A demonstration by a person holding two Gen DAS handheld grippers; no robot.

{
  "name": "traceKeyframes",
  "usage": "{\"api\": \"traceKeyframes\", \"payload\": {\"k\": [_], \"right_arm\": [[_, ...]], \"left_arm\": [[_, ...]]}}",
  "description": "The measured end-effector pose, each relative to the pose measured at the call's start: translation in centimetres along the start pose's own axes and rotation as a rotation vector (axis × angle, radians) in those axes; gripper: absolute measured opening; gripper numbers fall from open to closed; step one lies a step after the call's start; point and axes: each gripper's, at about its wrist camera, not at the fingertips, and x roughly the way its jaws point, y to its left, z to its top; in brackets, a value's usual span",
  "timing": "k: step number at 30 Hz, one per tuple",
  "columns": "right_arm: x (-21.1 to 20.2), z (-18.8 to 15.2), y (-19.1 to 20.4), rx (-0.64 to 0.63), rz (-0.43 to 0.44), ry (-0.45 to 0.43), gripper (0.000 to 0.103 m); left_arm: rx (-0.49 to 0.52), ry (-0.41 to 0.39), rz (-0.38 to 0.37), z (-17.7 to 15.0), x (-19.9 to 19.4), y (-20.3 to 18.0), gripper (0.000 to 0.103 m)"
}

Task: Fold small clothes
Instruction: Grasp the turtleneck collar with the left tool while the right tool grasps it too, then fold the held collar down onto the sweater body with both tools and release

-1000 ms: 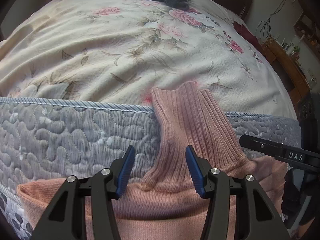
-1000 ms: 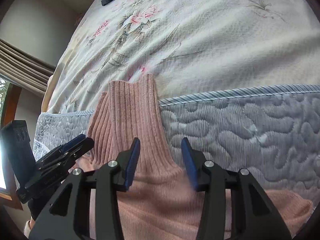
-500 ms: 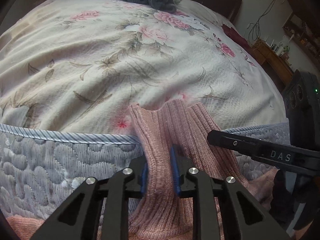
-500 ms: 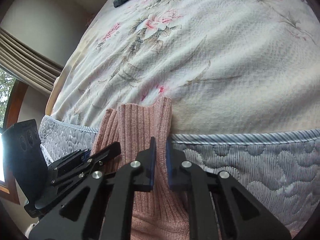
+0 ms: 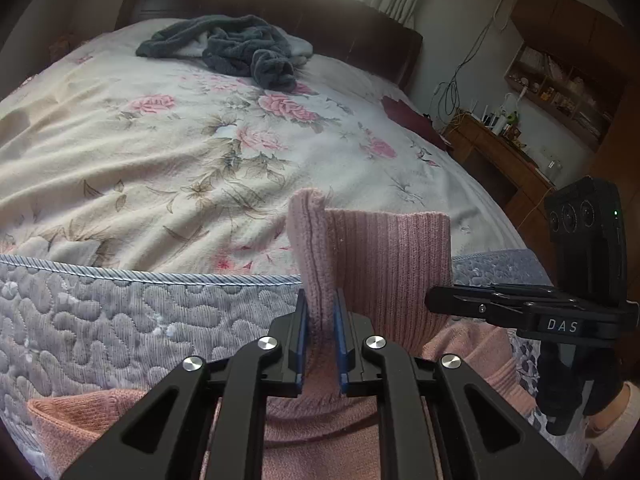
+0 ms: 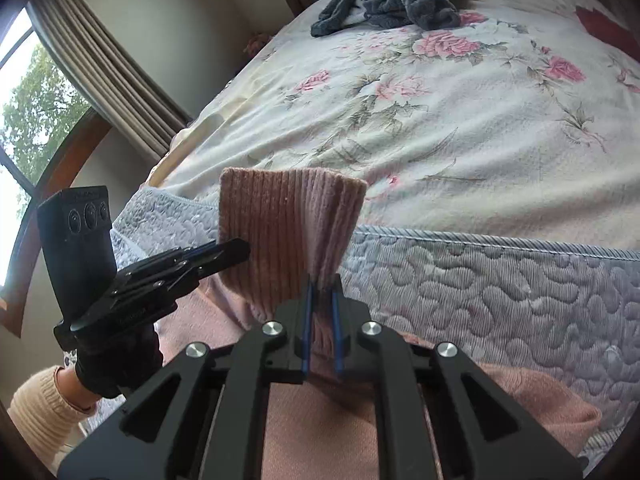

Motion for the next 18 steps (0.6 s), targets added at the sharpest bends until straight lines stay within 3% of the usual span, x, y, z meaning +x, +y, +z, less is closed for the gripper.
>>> {"api": "traceKeyframes", "payload": {"k": [6, 11, 18], "right_arm": [[-3.2, -4.5, 2.5, -0.098, 0.006, 0.015, 0.007], [-4.2, -9.1, 3.5, -0.192, -0.041, 0.075, 0.007], [-3.5, -14.8, 3.0, -0.239, -0.066, 0.207, 0.009]], "left_arm": [[0.046, 0.020, -0.072, -3.7, -2.7, -2.0, 0.012], [0.082, 0.062, -0.069, -7.8, -5.0, -1.9, 0.012], [0.126, 0.217, -0.053, -13.4, -6.5, -0.5, 0.013]]}}
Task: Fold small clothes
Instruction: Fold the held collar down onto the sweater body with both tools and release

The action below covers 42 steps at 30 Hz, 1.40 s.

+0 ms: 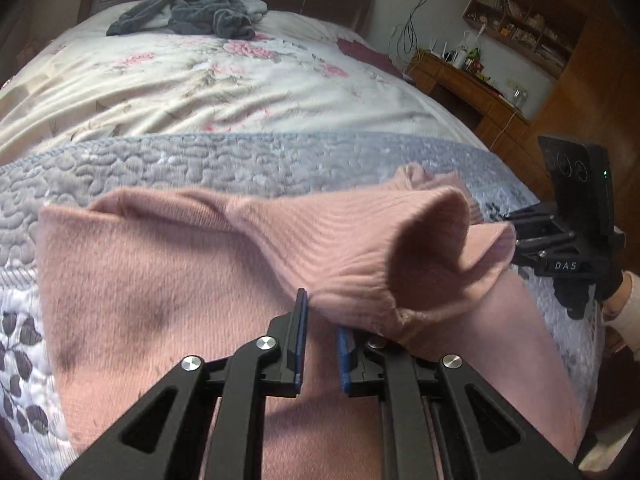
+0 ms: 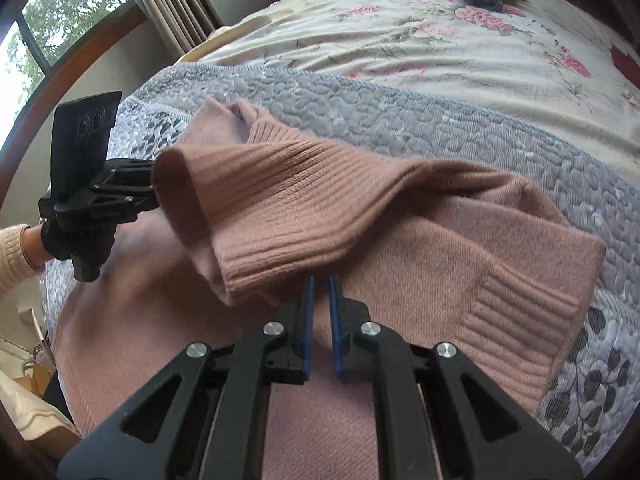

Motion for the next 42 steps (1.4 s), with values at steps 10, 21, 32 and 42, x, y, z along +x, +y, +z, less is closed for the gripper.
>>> {"api": "traceKeyframes", "payload": {"k": [10, 21, 32, 42], "right_arm": [[-0.6, 1.2, -3.9, 0.320, 0.153, -0.039, 0.031], [4.7, 4.4, -6.3, 0.531, 0.225, -0.007, 0.015], [5.0, 5.4, -8.0, 0.526, 0.111, -0.010, 0.011], [3.1, 1.4, -4.4, 0.543, 0.197, 0.066, 0.033]], "left_arm": [[-0.229, -0.011, -0.062, 2.3, 0.0, 3.5, 0.036], [-0.304, 0.055, -0.074, 5.4, 5.6, 3.8, 0.039], [-0.335, 0.031, -0.075, 5.2, 5.5, 6.3, 0.015], [-0.393, 0.103, -0.147, 1.9, 3.0, 3.6, 0.050]]}}
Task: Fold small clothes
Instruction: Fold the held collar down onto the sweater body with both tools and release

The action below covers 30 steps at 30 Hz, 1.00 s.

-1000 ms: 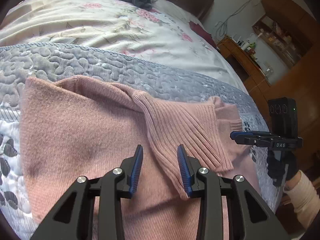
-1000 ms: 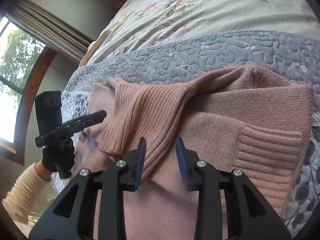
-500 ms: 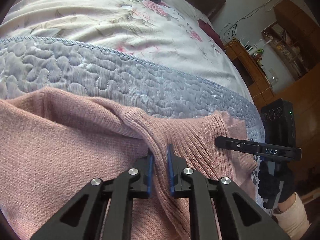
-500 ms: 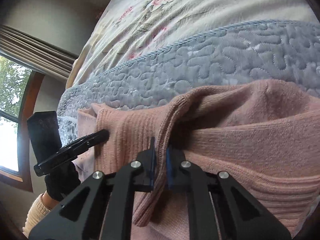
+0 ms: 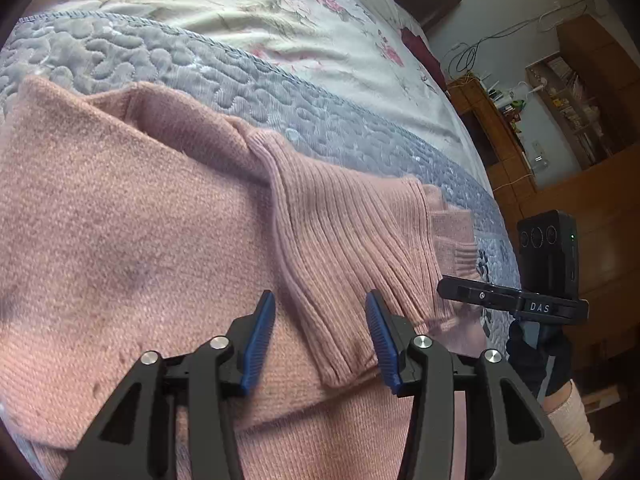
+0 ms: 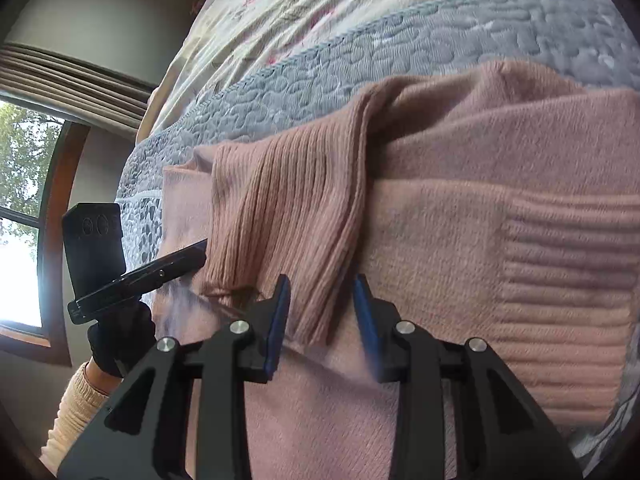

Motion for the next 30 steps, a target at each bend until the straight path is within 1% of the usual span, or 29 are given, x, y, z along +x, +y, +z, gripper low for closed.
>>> {"api": "traceKeyframes", "payload": {"k": [1, 3, 4, 5, 6, 8, 10, 12, 14, 16, 18, 21, 22, 24, 26, 28, 30], "right_arm": [[0.2, -0.3, 0.0, 0.008, 0.008, 0.009, 0.033], [0.4, -0.4, 0.0, 0.005, -0.002, 0.009, 0.019], [0.4, -0.5, 0.0, 0.008, 0.003, 0.019, 0.008], [0.1, -0.5, -0.4, 0.017, 0.018, 0.018, 0.008], [-0.2, -0.5, -0.3, 0.016, 0.019, 0.013, 0.008], [-1.4, -0.7, -0.3, -0.006, 0.004, -0.006, 0.007], [-2.6, -0.9, -0.5, -0.018, 0.013, -0.020, 0.006], [-3.0, -1.3, -0.9, -0.032, 0.008, -0.018, 0.006], [-2.1, -1.7, -1.2, -0.036, -0.009, 0.007, 0.006], [-1.0, -2.1, -1.8, -0.030, -0.017, 0.021, 0.006], [-0.9, -2.5, -2.3, -0.023, -0.012, 0.007, 0.006], [-0.8, -2.7, -2.1, -0.041, -0.030, -0.007, 0.005], [-1.0, -2.8, -2.0, -0.039, -0.031, -0.015, 0.007], [-2.0, -3.5, -1.4, -0.030, -0.029, -0.044, 0.014], [-3.3, -4.7, -0.2, -0.054, -0.065, -0.084, 0.022], [-5.2, -7.0, 0.6, -0.068, -0.103, -0.121, 0.029], [-7.2, -10.1, 0.9, -0.063, -0.097, -0.144, 0.029]], "left_arm": [[-0.009, 0.003, -0.002, -0.2, 0.1, -0.1, 0.050], [-0.008, 0.001, 0.025, -0.3, 0.3, -0.4, 0.046], [-0.002, 0.008, 0.030, -0.3, 0.5, -0.6, 0.027], [0.000, 0.036, 0.039, -0.3, 0.9, -0.7, 0.012], [0.011, 0.047, 0.065, -0.3, 1.2, -0.9, 0.012], [0.074, 0.036, 0.111, -0.4, 1.1, -1.6, 0.012], [0.128, 0.022, 0.159, -0.3, 0.7, -2.0, 0.011], [0.133, 0.020, 0.162, -0.2, 0.3, -1.3, 0.011], [0.120, 0.017, 0.145, -0.2, 0.0, -0.2, 0.011], [0.131, 0.016, 0.139, -0.4, 0.1, 0.1, 0.011], [0.156, 0.012, 0.153, -0.6, 0.2, 0.0, 0.011], [0.142, 0.009, 0.158, -0.6, 0.3, -0.1, 0.014], [0.131, 0.005, 0.159, -0.6, 0.0, -0.1, 0.015], [0.095, -0.015, 0.167, -1.2, -1.0, -0.3, 0.019], [0.080, -0.037, 0.199, -2.5, -2.5, -0.8, 0.031], [0.099, -0.063, 0.242, -4.6, -4.6, -1.5, 0.035], [0.114, -0.085, 0.270, -7.4, -6.9, -2.1, 0.039]]}}
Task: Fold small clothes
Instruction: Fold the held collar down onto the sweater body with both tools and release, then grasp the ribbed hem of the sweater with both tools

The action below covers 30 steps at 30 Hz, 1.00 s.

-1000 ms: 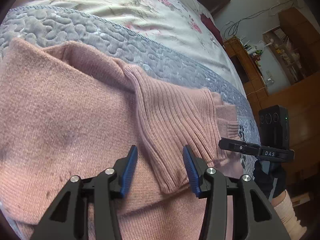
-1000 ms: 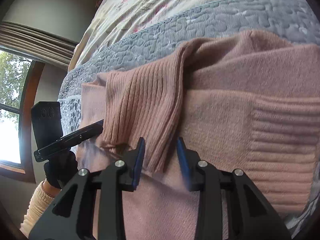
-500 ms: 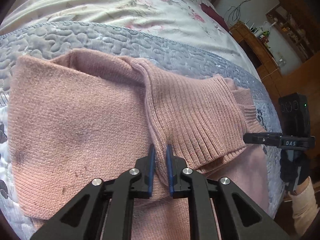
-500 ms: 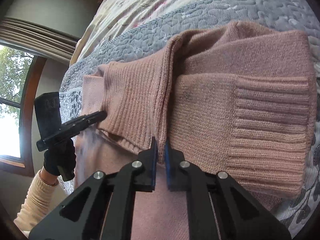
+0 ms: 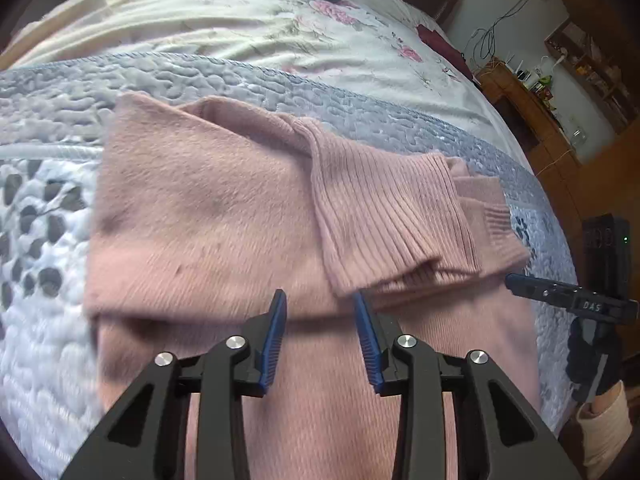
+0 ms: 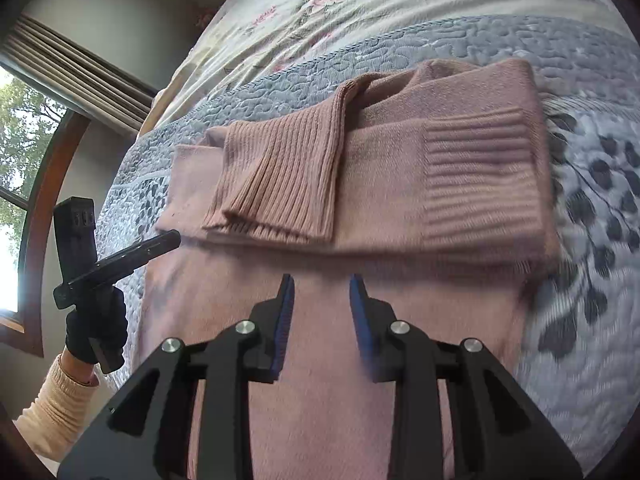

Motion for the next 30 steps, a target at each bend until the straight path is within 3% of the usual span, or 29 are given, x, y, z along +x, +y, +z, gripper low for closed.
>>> {"api": "traceKeyframes", "payload": {"k": [6, 9, 13, 17, 21, 23, 30], "right_arm": [[-6.1, -9.5, 1.1, -0.003, -0.080, -0.024, 0.037], [-8.8, -13.8, 1.5, 0.042, -0.071, -0.041, 0.038], [-11.3, -19.0, 2.4, 0.040, -0.189, -0.060, 0.049], [-11.9, -24.2, 1.9, 0.097, -0.228, -0.012, 0.049], [-12.0, -28.8, 1.5, 0.108, -0.255, 0.042, 0.049], [-11.9, -30.2, 0.9, 0.122, -0.275, 0.054, 0.049], [-11.1, -31.8, -1.5, 0.225, -0.201, 0.058, 0.050]], "left_arm": [[-0.031, 0.017, 0.100, -9.1, -6.8, 0.6, 0.042], [-0.047, 0.027, 0.165, -12.7, -9.6, 0.4, 0.043], [-0.021, 0.008, 0.290, -16.9, -12.6, -0.6, 0.053], [-0.015, 0.049, 0.312, -20.7, -14.2, -1.2, 0.062], [-0.015, 0.081, 0.318, -23.8, -15.1, -0.8, 0.063], [-0.047, 0.096, 0.321, -24.8, -15.2, 0.0, 0.063], [-0.139, 0.130, 0.299, -26.7, -14.2, 2.3, 0.063]]}}
